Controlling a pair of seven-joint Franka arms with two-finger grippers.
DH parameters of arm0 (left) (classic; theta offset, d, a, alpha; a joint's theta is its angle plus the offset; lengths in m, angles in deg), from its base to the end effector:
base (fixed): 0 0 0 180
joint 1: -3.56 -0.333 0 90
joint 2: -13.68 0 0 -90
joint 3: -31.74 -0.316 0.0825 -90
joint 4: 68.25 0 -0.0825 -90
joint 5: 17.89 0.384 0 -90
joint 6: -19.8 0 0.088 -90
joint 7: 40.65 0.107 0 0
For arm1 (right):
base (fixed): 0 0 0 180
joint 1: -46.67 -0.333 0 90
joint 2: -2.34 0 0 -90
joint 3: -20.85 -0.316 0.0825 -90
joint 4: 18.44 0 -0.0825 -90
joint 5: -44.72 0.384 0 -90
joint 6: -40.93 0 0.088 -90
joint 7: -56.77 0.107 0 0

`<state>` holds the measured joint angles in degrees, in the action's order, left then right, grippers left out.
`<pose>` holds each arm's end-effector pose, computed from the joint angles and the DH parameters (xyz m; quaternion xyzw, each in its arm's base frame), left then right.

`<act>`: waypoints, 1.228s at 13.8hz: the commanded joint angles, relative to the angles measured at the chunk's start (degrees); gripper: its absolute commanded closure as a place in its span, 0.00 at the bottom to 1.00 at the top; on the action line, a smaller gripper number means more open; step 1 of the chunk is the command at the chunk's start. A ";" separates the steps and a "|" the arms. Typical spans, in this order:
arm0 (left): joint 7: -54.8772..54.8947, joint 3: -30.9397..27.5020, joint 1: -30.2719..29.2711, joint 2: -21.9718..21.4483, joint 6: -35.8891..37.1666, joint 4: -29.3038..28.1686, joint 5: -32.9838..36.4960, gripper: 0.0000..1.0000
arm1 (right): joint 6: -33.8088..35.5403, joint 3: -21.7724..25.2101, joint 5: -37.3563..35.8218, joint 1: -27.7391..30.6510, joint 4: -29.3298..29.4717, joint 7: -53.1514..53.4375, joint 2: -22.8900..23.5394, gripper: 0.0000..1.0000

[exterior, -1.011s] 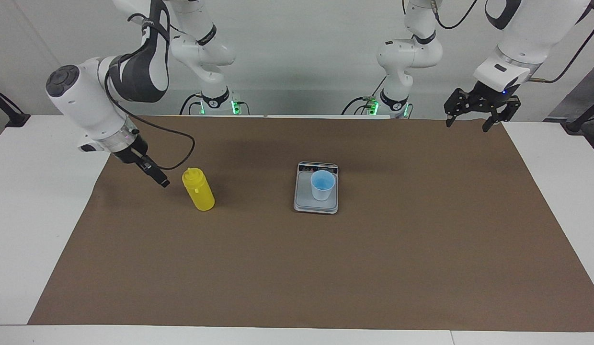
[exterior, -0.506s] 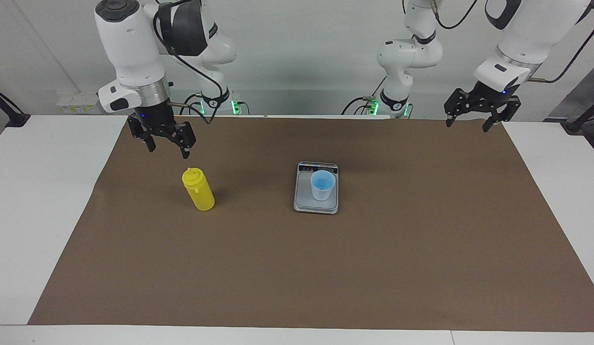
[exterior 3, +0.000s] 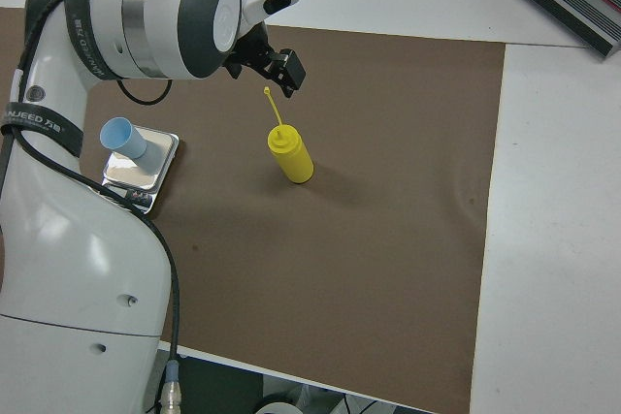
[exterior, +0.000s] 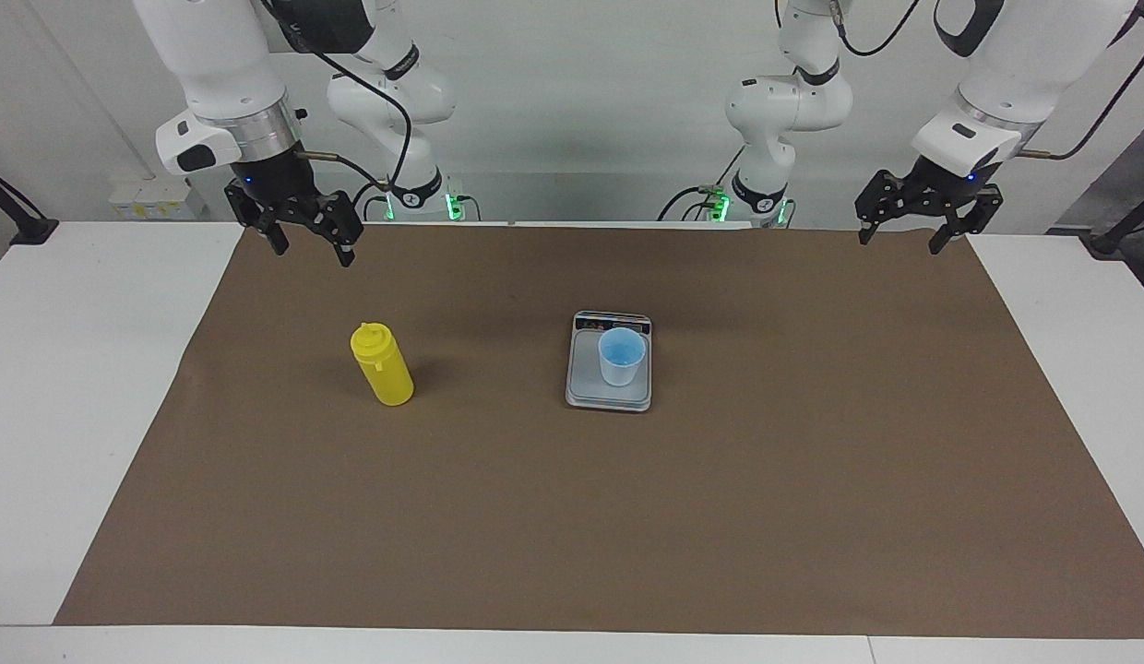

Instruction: Pour seasoning into cup on scale with both arms

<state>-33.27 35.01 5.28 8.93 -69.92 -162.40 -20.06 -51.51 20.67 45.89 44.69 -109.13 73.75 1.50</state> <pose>0.5253 -0.0513 0.6347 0.9940 -0.1078 0.0031 0.0165 0.5539 0.0230 0.6308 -0.9913 0.1291 -0.0206 0.0138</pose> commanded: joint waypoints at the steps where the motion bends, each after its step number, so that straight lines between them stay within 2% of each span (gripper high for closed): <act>1: 0.62 0.50 -0.94 -1.49 0.51 -1.13 -0.73 0.00 | 1.91 -0.26 1.29 1.28 0.61 -2.13 0.31 0.00; 7: 0.62 0.42 -0.94 -1.49 0.51 -1.22 -0.73 0.00 | 2.71 -0.26 1.12 1.02 -1.94 -2.48 -1.18 0.00; 12: 0.62 0.42 -0.94 -1.49 0.51 -1.13 -0.73 0.00 | 2.09 -0.26 0.85 1.28 -1.85 -8.80 -1.18 0.00; 17: 0.62 0.50 -1.02 -1.49 0.51 -1.22 -0.73 0.00 | 2.35 -0.26 0.77 1.11 -2.12 -8.90 -1.27 0.00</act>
<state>-33.27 35.01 5.28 8.93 -69.90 -162.40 -20.06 -49.01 20.73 45.97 45.05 -109.90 66.49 1.41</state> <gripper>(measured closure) 0.000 0.000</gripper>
